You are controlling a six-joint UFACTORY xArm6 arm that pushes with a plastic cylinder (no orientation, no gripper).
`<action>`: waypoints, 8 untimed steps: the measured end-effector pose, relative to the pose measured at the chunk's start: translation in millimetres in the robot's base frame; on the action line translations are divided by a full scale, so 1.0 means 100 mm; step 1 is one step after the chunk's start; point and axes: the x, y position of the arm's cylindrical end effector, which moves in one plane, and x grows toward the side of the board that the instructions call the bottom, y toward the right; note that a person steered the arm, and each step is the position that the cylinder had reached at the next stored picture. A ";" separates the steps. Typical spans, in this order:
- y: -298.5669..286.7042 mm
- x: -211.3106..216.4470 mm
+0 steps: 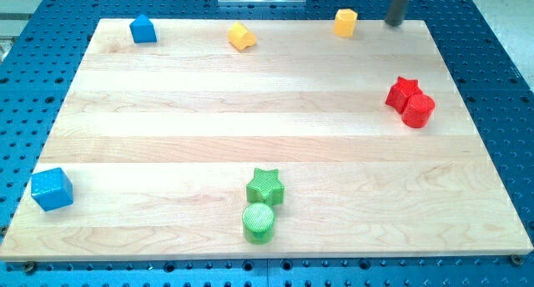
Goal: Place the hexagon vertically above the green star
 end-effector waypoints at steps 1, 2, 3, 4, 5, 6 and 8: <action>-0.64 0.04; -1.11 0.67; -1.42 1.83; -0.70 1.94; -0.40 1.46; -0.51 0.95; -1.28 0.58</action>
